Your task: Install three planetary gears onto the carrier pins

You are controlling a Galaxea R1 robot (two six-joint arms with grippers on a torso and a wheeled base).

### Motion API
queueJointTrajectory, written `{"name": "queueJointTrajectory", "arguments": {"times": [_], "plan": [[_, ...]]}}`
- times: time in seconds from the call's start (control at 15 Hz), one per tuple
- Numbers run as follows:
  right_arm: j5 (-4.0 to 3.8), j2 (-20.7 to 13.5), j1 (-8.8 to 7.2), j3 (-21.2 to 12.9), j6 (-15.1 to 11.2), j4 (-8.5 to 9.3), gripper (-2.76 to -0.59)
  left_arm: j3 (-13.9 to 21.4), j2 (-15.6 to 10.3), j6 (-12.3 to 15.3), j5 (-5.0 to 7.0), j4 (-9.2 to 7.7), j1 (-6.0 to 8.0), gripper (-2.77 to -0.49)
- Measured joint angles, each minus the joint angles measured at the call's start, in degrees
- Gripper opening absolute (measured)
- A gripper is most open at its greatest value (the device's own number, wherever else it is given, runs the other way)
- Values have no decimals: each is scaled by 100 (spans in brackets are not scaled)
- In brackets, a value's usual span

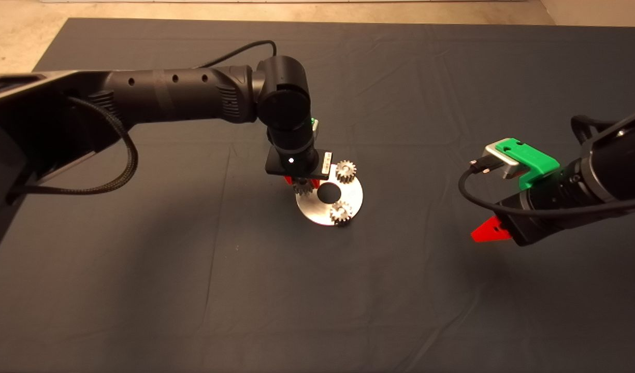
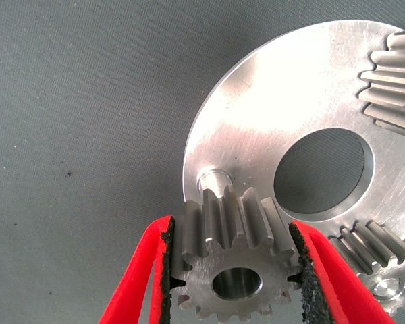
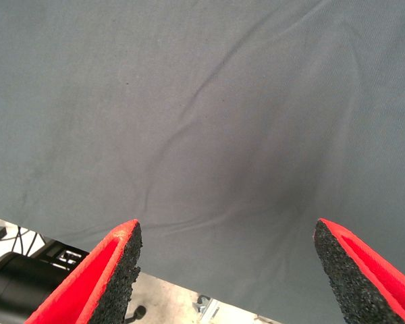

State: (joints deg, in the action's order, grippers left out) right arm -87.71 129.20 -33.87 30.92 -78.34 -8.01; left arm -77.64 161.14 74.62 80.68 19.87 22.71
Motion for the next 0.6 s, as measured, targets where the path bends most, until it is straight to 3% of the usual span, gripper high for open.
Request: {"name": "queueJointTrajectory", "arguments": {"times": [0.47, 0.6], "plan": [[0, 0, 0, 0, 0, -1, -147, 0, 13, -67, 2, 9, 0, -230], [0, 0, 0, 0, 0, 0, -147, -15, 14, -306, -11, 13, 0, -230]]}}
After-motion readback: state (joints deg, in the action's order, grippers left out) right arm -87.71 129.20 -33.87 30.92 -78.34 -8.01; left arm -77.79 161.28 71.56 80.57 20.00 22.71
